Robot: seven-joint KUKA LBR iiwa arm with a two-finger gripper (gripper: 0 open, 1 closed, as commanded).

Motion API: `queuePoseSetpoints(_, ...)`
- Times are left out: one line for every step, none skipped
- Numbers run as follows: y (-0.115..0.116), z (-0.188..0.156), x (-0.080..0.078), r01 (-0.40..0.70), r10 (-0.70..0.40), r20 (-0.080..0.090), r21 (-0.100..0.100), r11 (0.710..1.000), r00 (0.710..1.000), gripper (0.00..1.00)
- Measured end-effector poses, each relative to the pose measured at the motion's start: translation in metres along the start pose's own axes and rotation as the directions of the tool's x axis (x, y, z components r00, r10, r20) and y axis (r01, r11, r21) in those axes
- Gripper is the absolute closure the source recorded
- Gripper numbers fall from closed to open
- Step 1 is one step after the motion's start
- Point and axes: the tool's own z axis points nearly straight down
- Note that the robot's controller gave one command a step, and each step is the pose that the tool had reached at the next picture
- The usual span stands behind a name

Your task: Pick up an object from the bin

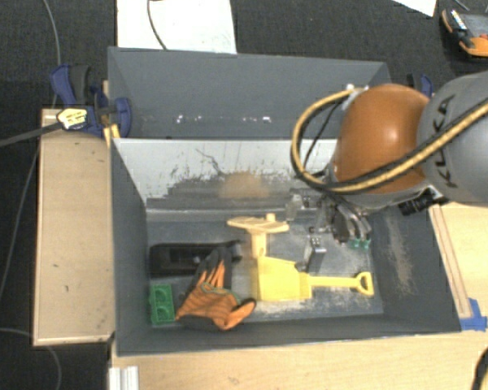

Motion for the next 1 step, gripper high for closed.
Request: queuePoseSetpoints(0.0, 0.0, 0.0, 0.0, 0.0, 0.0, 0.0, 1.0, 1.0, 0.0)
